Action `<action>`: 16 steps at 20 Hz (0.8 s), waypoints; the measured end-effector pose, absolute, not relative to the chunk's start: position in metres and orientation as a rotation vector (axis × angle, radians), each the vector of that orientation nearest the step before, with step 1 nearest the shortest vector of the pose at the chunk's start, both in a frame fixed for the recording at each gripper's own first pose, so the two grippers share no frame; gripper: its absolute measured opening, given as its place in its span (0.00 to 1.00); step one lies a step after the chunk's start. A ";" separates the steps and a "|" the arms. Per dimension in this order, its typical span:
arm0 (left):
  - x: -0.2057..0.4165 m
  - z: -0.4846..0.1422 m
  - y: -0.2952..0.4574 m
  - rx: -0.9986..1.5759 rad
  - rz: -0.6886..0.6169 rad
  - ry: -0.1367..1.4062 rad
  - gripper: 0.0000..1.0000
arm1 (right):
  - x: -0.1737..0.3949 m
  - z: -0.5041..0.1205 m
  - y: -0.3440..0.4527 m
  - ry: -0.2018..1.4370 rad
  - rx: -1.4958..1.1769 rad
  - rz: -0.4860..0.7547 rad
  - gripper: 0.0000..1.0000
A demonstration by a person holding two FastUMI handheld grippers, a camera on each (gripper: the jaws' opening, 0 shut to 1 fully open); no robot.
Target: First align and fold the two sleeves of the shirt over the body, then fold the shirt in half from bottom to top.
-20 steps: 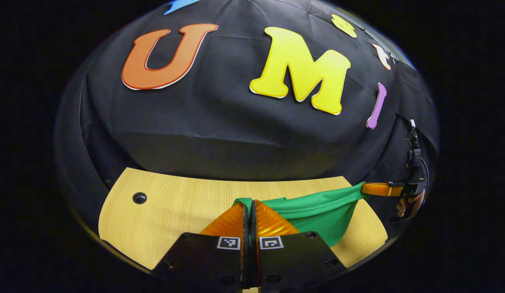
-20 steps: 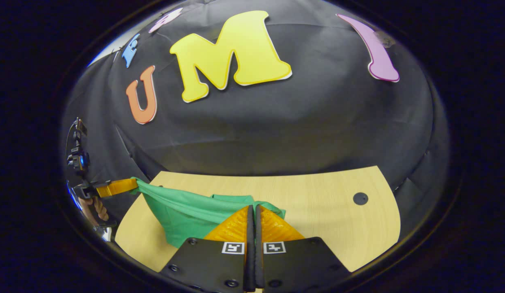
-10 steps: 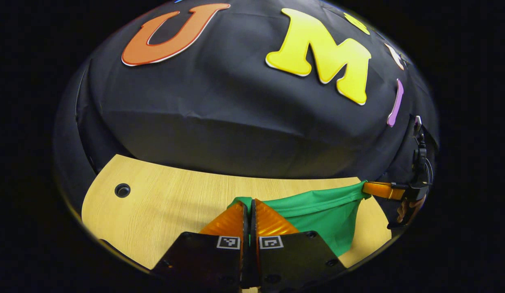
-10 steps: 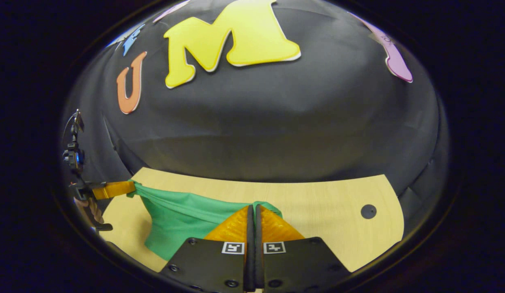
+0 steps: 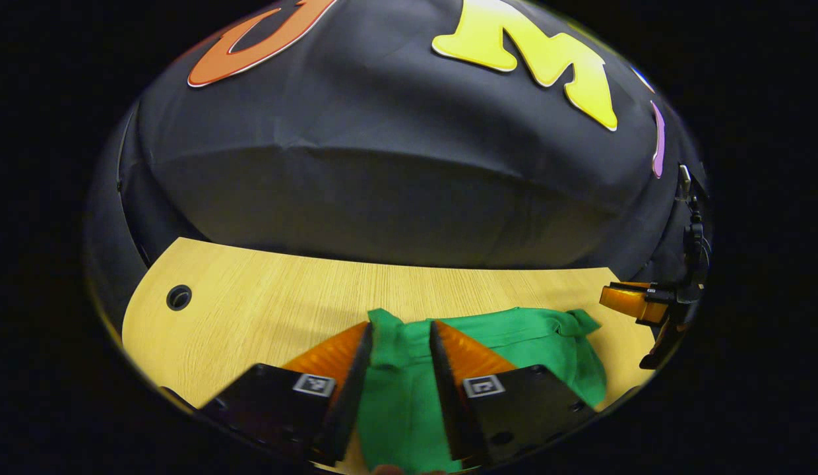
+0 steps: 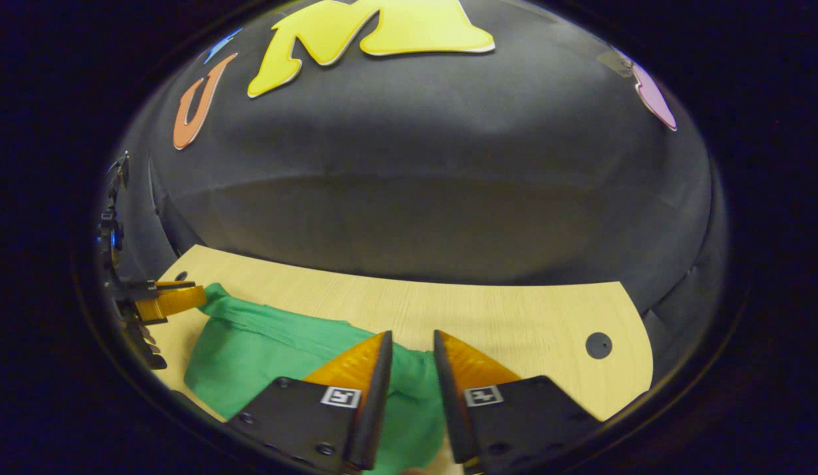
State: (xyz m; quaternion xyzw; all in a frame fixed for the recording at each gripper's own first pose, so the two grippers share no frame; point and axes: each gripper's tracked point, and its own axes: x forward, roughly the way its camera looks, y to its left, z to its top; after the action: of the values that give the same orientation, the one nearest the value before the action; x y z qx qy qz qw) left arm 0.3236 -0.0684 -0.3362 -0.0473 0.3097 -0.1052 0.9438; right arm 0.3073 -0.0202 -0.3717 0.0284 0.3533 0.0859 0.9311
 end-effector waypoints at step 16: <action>0.163 -0.071 -0.046 -0.048 -0.123 0.275 0.98 | 0.157 -0.086 -0.016 0.241 0.031 0.134 0.96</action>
State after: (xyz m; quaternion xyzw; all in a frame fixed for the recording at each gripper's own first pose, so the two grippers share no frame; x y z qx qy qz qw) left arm 0.1629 -0.0460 -0.0714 -0.0240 0.1371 -0.0613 0.9884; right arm 0.1567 -0.0155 -0.0864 0.0154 0.1200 0.0669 0.9904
